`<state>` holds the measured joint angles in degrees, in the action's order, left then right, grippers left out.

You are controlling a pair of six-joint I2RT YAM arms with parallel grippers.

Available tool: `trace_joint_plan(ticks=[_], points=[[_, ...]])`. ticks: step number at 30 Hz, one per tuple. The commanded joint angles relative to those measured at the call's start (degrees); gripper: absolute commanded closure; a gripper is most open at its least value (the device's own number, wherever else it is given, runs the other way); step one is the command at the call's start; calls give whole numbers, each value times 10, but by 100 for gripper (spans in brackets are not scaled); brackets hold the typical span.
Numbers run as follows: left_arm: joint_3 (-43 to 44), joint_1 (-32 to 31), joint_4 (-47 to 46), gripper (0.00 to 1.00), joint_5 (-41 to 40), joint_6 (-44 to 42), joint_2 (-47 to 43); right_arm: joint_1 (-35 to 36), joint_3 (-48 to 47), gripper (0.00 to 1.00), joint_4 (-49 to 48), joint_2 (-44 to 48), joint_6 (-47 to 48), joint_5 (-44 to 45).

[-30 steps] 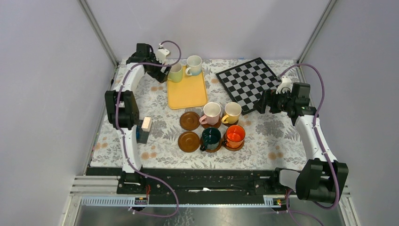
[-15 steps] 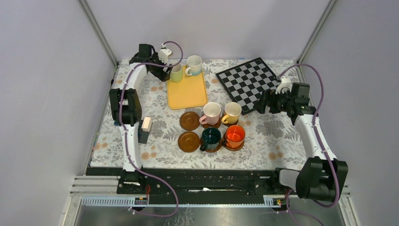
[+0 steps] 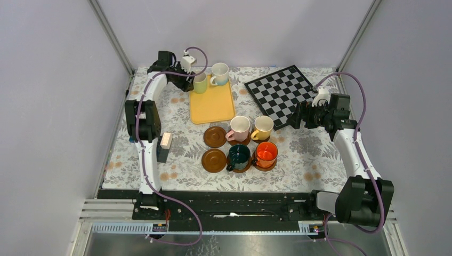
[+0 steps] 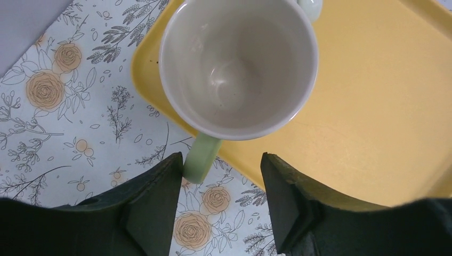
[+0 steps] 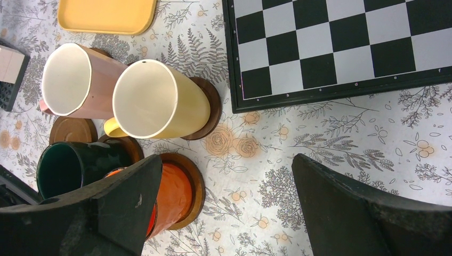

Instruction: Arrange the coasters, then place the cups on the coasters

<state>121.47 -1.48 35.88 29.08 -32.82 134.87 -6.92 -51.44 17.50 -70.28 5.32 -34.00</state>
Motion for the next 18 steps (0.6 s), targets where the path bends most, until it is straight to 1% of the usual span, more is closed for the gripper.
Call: trace_joint_plan(ticks=[1, 3, 6, 12, 17, 18], points=[[-4, -7, -21, 42, 35, 6, -17, -2, -2, 2, -5, 1, 4, -7], [-10, -10, -21, 48, 37, 7, -18, -2, -2, 2, -5, 2, 5, -7], [-14, -15, -22, 50, 38, 11, -19, -2, -2, 2, -5, 2, 4, -5], [-18, -20, -21, 61, 30, 22, -18, -2, -5, 2, -2, -1, 2, -5], [-10, -20, -22, 81, 18, 43, -21, -2, -5, 2, -2, 0, 4, -4], [-16, -20, -25, 86, 16, 44, -27, -2, -5, 2, -2, 0, 4, -4]])
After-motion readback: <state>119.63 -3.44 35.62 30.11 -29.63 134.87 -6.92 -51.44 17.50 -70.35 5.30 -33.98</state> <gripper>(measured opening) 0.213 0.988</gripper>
